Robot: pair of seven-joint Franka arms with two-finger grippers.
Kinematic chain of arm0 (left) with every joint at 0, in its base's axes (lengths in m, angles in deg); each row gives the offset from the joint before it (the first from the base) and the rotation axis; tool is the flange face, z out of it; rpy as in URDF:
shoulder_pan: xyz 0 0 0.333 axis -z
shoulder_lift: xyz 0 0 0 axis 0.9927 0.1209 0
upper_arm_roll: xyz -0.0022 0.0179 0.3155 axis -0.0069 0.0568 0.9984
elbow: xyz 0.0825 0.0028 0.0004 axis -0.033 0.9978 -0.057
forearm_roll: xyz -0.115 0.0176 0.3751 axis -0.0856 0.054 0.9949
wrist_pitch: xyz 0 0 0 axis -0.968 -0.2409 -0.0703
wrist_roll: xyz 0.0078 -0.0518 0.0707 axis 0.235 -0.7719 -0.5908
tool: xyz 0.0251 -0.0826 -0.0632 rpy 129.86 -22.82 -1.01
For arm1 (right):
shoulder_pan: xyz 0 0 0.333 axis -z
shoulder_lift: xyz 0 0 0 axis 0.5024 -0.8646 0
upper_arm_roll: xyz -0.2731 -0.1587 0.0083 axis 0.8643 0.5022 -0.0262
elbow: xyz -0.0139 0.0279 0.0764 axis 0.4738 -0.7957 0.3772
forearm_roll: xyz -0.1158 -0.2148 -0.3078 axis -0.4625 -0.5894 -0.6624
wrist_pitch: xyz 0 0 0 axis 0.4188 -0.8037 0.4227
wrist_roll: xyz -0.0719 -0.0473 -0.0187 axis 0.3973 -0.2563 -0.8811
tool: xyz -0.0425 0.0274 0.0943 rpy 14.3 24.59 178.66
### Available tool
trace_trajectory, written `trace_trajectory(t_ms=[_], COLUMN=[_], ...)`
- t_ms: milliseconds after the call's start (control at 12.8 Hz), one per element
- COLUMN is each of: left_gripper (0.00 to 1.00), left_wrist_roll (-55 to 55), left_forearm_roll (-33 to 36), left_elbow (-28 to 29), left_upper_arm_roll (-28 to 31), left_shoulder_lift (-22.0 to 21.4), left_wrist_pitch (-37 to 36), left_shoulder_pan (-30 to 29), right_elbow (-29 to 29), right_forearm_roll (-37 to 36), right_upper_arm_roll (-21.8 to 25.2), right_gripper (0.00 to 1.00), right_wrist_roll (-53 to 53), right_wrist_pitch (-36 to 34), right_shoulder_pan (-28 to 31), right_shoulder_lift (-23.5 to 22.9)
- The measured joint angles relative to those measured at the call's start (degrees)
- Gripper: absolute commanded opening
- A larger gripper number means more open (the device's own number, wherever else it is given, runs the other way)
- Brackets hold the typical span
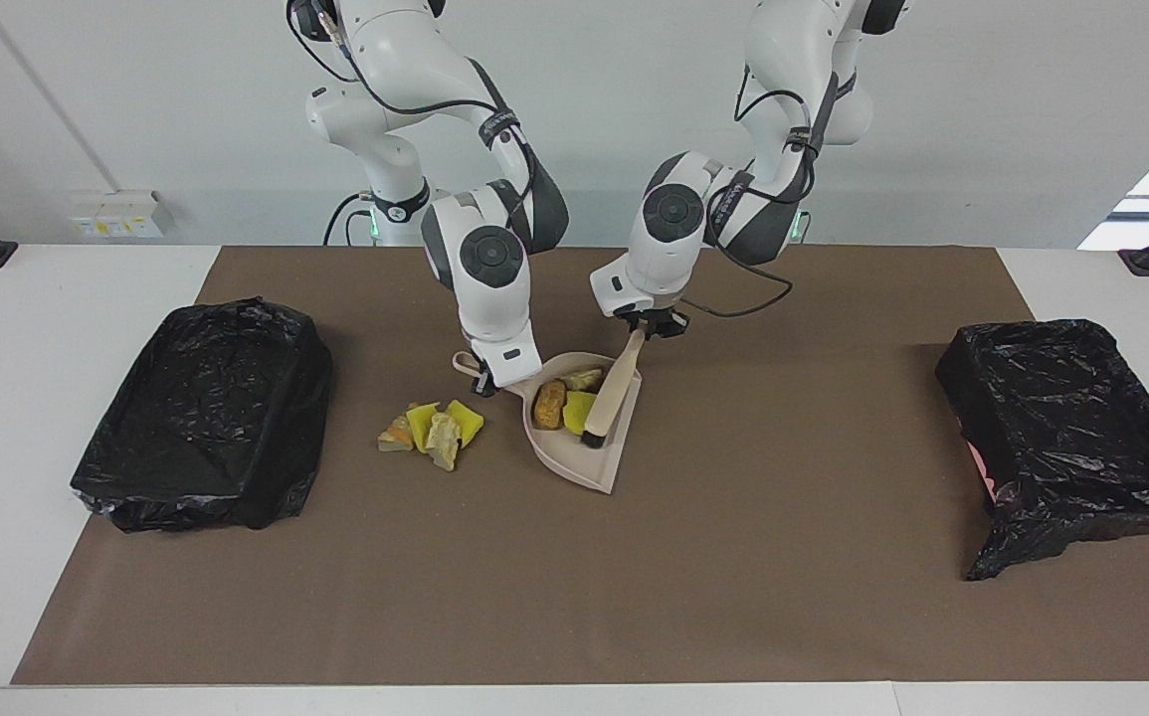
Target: Sweep and dump trash in bin
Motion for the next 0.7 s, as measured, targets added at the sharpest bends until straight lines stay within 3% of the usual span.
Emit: trace_trajectory(t_ms=[390, 702], left_gripper=[0.0, 0.0], left_wrist_roll=[-12.5, -25.19], left_forearm_roll=[0.47, 0.7], left_elbow=[-0.38, 1.06], left_upper_arm_roll=[0.89, 0.07], left_shoulder_lift=[-1.11, -4.99], left_wrist_pitch=[-0.06, -1.54], left_shoulder_pan=[-2.7, -0.68], right_elbow=[0.34, 0.71], right_forearm_roll=[0.0, -0.01], right_upper_arm_roll=[0.21, 0.39], right_gripper=[0.0, 0.0], right_wrist_roll=[-0.46, -0.46], right_wrist_pitch=[0.11, -1.53], right_shoulder_pan=[0.71, 6.01], right_shoulder_lift=[0.98, 5.98])
